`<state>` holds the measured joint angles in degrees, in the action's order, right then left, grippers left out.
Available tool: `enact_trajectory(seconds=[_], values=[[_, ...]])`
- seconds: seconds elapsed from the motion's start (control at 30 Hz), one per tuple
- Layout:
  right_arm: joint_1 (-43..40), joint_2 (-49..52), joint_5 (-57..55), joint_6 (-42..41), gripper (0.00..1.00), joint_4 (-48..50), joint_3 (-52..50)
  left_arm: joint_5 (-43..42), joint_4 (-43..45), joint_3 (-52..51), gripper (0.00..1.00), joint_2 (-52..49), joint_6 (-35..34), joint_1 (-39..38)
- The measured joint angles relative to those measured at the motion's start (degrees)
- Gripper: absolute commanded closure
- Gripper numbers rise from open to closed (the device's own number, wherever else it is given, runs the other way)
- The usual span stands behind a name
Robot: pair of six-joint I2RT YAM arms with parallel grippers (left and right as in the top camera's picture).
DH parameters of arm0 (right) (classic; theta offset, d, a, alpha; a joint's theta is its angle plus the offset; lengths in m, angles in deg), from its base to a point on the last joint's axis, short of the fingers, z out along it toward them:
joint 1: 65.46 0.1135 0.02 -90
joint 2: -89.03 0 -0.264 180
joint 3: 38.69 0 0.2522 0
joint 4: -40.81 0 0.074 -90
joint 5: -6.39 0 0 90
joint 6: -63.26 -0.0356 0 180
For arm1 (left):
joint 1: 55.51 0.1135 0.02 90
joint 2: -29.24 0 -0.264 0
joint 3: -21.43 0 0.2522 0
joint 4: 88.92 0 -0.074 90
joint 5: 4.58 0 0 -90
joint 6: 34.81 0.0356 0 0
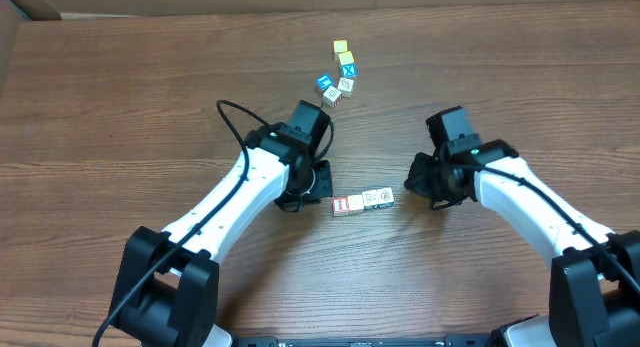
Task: Flip 4 blocks
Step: 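Push the row of blocks leftward with the right gripper against the left gripper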
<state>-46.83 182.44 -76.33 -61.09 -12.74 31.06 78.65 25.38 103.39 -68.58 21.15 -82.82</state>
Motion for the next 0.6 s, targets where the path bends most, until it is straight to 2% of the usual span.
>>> enact_trajectory(seconds=[0.23,0.6], values=[[0.11,0.00,-1.16,-4.26,0.96,2.45,-1.49,2.54,2.03,-0.20,0.96,-3.54,-2.25,-0.74],[2.49,0.11,-1.42,-7.10,0.96,6.21,-2.19,1.20,2.93,-0.37,0.96,-8.72,-2.51,-0.74]])
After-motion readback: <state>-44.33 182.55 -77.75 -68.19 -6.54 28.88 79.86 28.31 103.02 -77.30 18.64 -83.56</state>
